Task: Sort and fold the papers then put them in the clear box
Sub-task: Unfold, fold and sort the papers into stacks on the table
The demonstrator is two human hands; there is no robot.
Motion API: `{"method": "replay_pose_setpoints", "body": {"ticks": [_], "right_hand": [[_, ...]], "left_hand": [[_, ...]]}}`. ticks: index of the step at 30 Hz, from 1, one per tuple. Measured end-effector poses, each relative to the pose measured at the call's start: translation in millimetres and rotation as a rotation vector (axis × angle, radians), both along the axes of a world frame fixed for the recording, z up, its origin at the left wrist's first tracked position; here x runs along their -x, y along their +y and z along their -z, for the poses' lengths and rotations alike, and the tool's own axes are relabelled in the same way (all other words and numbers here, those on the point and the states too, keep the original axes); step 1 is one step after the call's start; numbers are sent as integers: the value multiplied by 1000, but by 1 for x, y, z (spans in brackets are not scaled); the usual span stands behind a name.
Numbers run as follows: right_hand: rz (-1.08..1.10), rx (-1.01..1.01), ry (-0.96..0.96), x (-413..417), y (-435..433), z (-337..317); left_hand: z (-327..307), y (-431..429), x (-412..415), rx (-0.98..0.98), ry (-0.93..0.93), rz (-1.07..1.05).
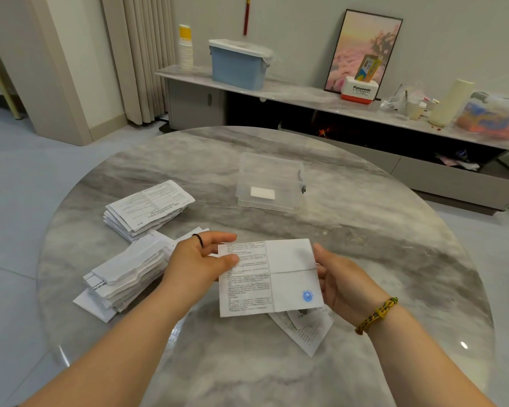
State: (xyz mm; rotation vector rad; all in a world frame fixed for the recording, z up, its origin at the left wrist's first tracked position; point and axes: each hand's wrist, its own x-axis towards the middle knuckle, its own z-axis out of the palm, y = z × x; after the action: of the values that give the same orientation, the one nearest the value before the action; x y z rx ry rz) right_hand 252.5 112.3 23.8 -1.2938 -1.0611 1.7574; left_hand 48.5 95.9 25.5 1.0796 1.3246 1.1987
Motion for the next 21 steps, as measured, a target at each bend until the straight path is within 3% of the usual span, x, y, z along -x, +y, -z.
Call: {"method": "replay_pose_setpoints", "body": {"ticks": [7,15,21], "right_hand": [[-33,-82,-236,6,-4,0],[25,-111,-264,7,-3,0],[27,-92,-283,8,-1,1]], "left_hand": [[2,1,0,-18,53,-33],[7,2,2,33,60,15],[5,-1,17,-49,216,-33]]}}
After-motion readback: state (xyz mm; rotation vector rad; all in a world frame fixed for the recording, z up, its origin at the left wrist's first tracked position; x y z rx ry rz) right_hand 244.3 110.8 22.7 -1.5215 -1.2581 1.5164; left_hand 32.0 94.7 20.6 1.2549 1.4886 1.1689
